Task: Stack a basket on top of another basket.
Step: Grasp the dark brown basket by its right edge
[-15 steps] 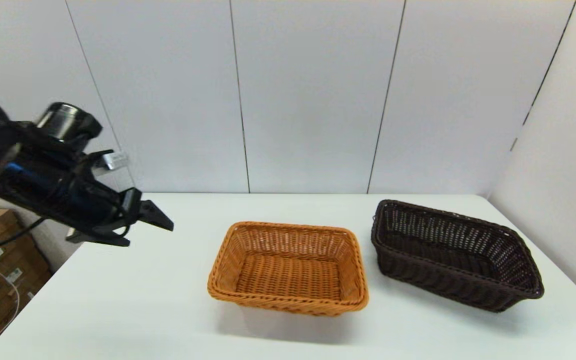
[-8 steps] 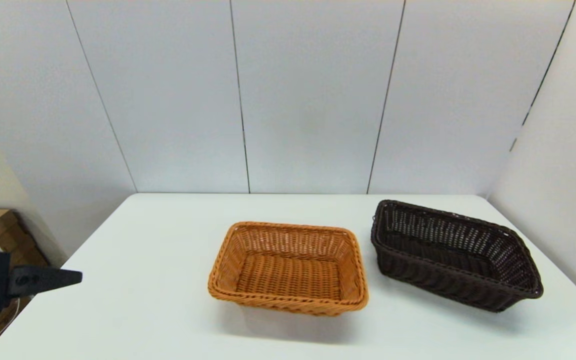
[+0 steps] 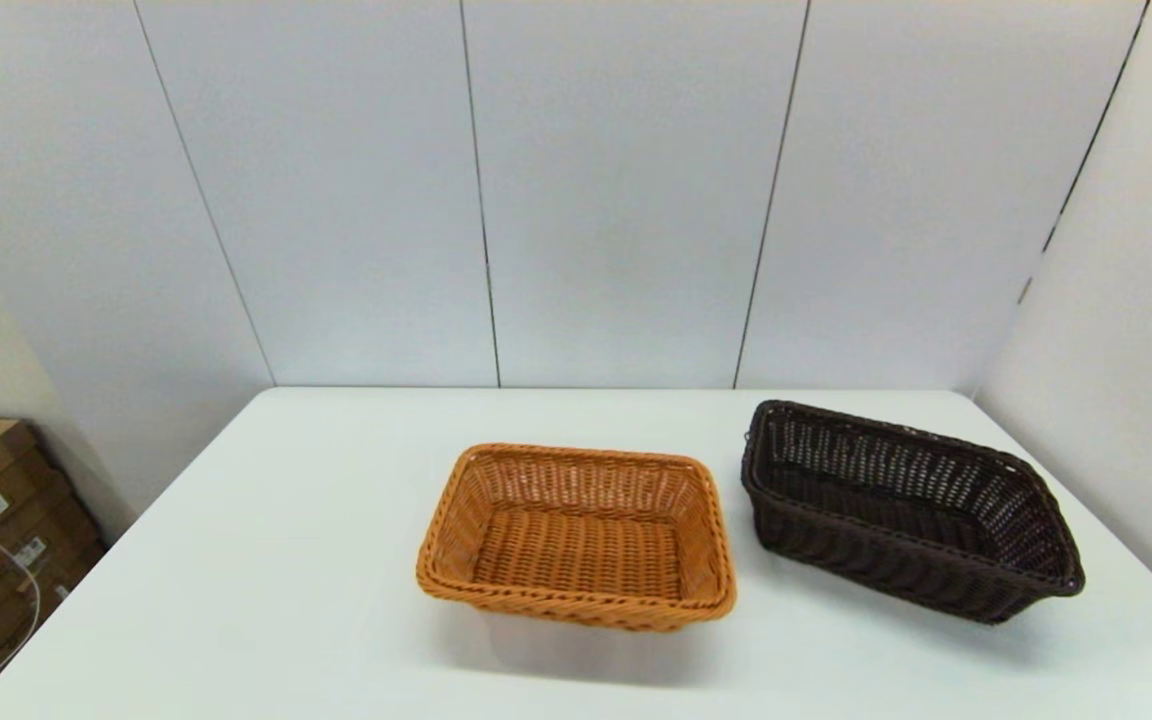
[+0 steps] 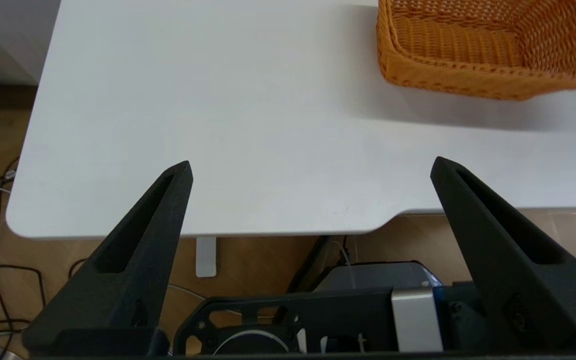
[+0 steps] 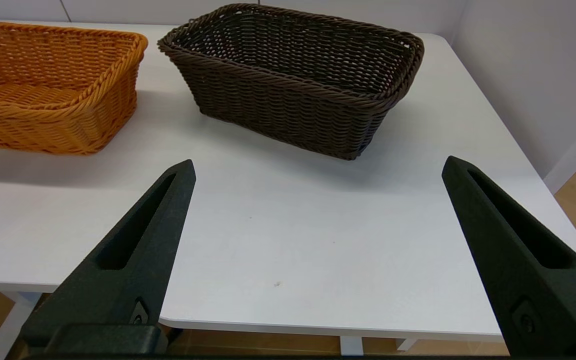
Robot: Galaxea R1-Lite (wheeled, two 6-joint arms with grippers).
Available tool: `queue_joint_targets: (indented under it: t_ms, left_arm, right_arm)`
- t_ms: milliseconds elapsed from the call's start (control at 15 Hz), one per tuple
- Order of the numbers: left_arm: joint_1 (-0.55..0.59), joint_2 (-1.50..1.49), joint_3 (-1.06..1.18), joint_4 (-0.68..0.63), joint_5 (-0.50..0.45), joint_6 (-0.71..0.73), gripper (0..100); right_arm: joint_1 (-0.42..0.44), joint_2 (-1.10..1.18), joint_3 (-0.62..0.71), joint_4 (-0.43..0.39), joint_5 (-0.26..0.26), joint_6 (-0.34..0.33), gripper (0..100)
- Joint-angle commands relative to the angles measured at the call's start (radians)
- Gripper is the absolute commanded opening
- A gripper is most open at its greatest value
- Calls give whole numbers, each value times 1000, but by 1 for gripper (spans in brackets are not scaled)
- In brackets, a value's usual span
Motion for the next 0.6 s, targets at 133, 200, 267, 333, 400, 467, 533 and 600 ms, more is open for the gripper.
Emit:
queue_joint_targets:
  t_ms: [133,200,267,333,400,467,533,600]
  left_arm:
    - [-2,-221,94,12,2,29,100]
    - [-2,-254,109,3,2,43,100]
    - [-5,-291,129,-19,3,58,100]
    - [-12,-307,151,-40,9,79,100]
    - [-14,-319,168,-59,31,85,100]
    - [-17,-334,189,-76,58,92,100]
    - [-25,-379,210,-111,68,101,100]
    - [-29,-419,235,-132,68,124,100]
  right_arm:
    - [0,2,0,0,0,0,100]
    - [0,2,0,2,0,0,100]
    - [0,2,0,2,0,-2,100]
    - [0,2,0,0,0,0,100]
    - [0,2,0,0,0,0,100]
    - [0,2,0,2,0,0,100]
    - [0,2,0,0,0,0,100]
    - [0,2,0,2,0,0,100]
